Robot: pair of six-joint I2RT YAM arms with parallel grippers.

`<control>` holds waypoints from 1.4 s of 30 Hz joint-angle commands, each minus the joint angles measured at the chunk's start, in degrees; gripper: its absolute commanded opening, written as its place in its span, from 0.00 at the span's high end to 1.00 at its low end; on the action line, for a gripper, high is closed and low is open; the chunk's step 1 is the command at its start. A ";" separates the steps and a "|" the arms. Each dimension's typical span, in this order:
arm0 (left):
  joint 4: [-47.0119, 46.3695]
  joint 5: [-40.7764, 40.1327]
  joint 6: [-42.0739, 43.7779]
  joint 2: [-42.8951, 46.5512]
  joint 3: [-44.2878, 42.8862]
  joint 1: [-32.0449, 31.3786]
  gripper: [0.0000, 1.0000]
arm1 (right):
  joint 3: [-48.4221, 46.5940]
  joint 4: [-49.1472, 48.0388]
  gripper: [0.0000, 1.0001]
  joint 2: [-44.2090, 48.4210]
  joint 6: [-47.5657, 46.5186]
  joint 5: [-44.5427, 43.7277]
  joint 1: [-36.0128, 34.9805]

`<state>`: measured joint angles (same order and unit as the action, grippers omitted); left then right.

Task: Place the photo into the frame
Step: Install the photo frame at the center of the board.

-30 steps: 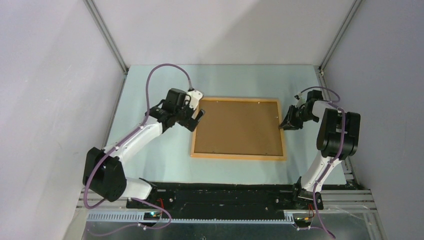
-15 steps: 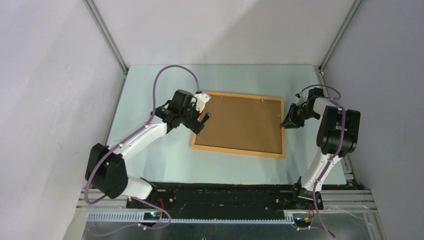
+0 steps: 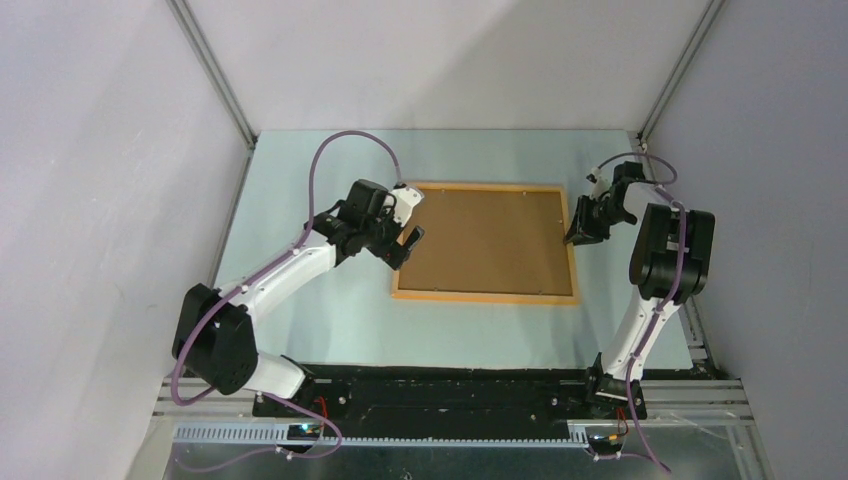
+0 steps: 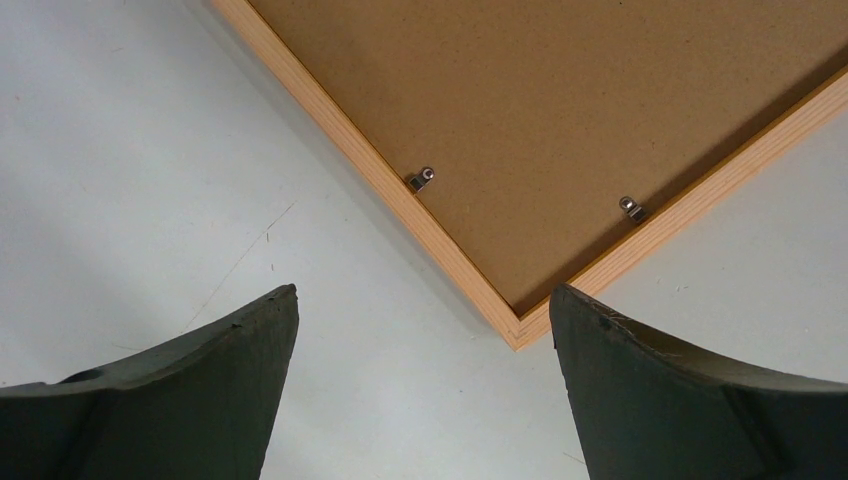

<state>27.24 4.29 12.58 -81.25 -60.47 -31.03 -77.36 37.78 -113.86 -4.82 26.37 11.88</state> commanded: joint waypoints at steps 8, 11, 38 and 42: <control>-1.37 -0.49 0.93 -0.21 -3.67 -0.42 0.00 | -5.29 0.56 0.49 1.13 -3.08 -5.17 0.03; -1.32 -1.40 1.03 0.05 -3.77 -0.42 0.00 | -4.78 0.54 0.36 3.67 -4.12 -7.25 0.22; -3.93 -20.62 1.27 8.32 -2.19 -0.18 0.00 | 10.81 -1.79 0.01 48.71 -5.03 -20.97 0.64; -3.96 -22.06 2.34 10.70 -0.91 0.49 0.00 | 11.34 0.68 0.01 51.31 -5.13 -16.59 0.31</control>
<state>25.30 -14.55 12.86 -74.30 -62.50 -31.03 -67.09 36.05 -64.82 -9.96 4.93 12.73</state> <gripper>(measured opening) 0.996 0.993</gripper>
